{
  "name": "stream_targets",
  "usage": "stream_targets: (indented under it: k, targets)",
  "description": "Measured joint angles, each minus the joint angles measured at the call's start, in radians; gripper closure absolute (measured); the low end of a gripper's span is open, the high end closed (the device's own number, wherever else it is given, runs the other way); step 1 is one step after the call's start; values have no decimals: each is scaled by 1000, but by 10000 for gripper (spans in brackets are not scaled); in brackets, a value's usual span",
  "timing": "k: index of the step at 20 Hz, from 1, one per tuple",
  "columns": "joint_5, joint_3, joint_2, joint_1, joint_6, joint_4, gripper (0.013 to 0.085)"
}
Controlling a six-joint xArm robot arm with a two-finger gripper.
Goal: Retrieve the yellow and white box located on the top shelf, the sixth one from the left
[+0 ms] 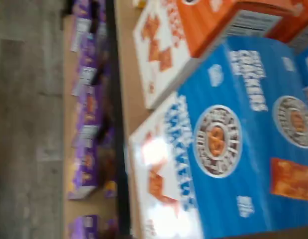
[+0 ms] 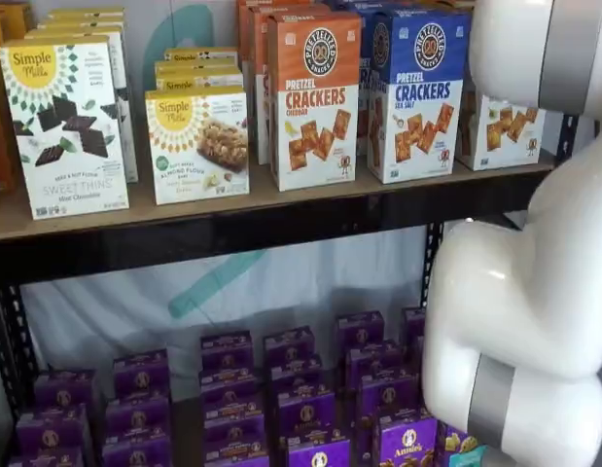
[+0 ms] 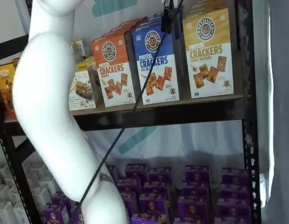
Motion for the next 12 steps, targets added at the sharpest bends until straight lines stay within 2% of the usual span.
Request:
stream_targets:
  k: [3,6,12]
  targets:
    - [-111,41,-18,21,-16,2,130]
    - [-204,59,-14,53,-37,-31,130]
    - [-276,26,44,102,-51,-102,130]
